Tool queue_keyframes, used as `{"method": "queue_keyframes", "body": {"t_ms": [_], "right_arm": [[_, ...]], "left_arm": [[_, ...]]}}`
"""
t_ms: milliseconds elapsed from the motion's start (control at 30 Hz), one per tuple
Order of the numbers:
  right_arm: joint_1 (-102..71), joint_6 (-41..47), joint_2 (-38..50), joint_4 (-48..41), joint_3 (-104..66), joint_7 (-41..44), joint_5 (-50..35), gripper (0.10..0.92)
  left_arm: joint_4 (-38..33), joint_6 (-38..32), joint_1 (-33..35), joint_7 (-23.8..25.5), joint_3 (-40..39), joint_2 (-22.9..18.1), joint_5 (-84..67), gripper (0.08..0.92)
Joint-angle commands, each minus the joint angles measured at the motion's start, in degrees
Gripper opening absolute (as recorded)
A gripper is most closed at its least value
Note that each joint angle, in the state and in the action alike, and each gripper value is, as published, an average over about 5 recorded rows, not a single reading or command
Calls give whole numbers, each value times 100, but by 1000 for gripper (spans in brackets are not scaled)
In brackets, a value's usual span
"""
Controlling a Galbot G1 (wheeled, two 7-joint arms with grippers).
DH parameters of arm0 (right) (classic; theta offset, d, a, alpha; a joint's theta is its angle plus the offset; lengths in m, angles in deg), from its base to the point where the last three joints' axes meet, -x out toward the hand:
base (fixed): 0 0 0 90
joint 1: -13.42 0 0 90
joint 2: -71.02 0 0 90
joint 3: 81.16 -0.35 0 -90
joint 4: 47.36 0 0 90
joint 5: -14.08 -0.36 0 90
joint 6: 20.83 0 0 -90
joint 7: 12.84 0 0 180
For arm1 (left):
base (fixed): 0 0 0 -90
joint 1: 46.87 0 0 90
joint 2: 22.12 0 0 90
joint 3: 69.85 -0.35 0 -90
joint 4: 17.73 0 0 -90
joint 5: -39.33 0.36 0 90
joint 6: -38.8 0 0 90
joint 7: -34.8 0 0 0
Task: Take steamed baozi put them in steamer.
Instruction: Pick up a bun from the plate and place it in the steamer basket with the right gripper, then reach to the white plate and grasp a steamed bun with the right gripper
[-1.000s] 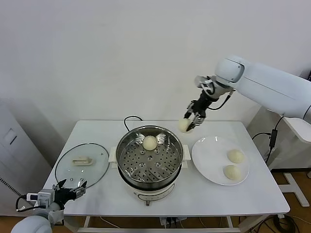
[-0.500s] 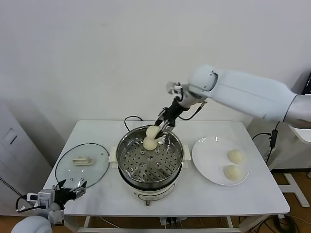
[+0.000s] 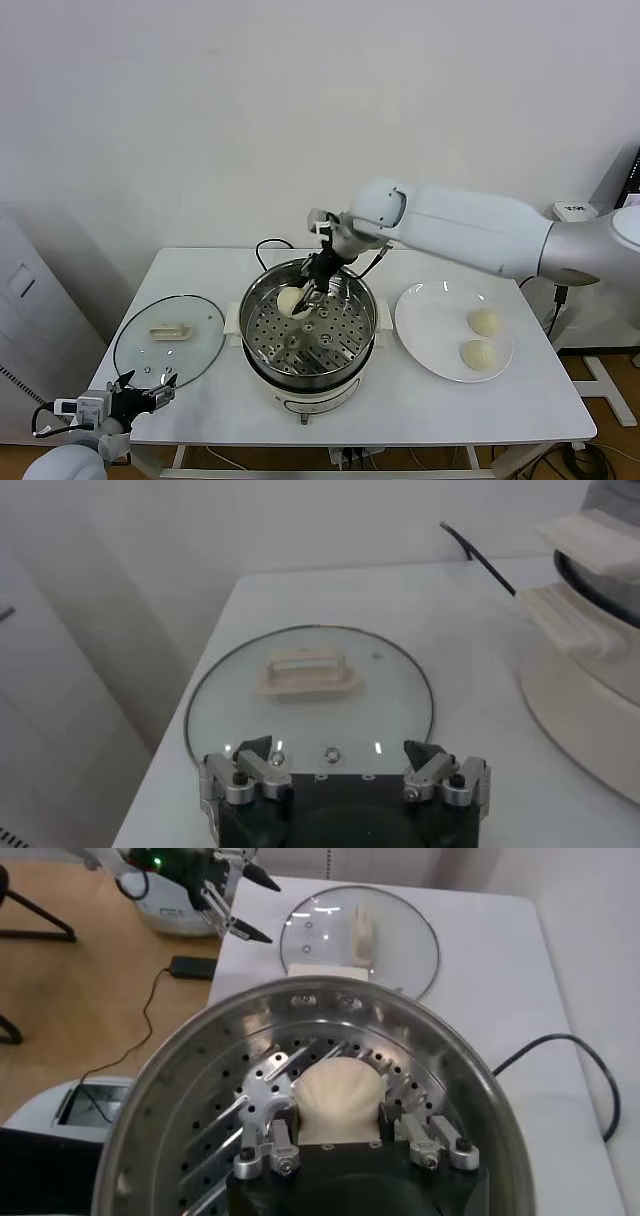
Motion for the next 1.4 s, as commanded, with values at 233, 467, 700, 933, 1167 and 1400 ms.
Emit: {"method": "queue_keyframes", "body": {"t_ms": [233,467,700,933,1167,1400], "right_arm": [[-482,181,-507,-163,-54,-555,122,492],[-562,170,-606,-274,-81,-693,258,517],[-186,153,-320,-144,-102,-296,355,705],[779,-163,743,96,116,884,857,819],[1456,-900,1755,-77,407,2072,1523,823],[1298,-1511,2499,-217,478,2594,2202,823]], "left_arm": [[48,-26,-15,10,-7,7,-14,823],[62,-44,-3,11,7,11,-26,823],[48,-32,1,6,16,11,-25,823],[-3,-31,27,3,57,30,-25,823],[-49,-24,49,1,108,14,-25,823],[-79,-20,68,0,122,-28,-18,823]]}}
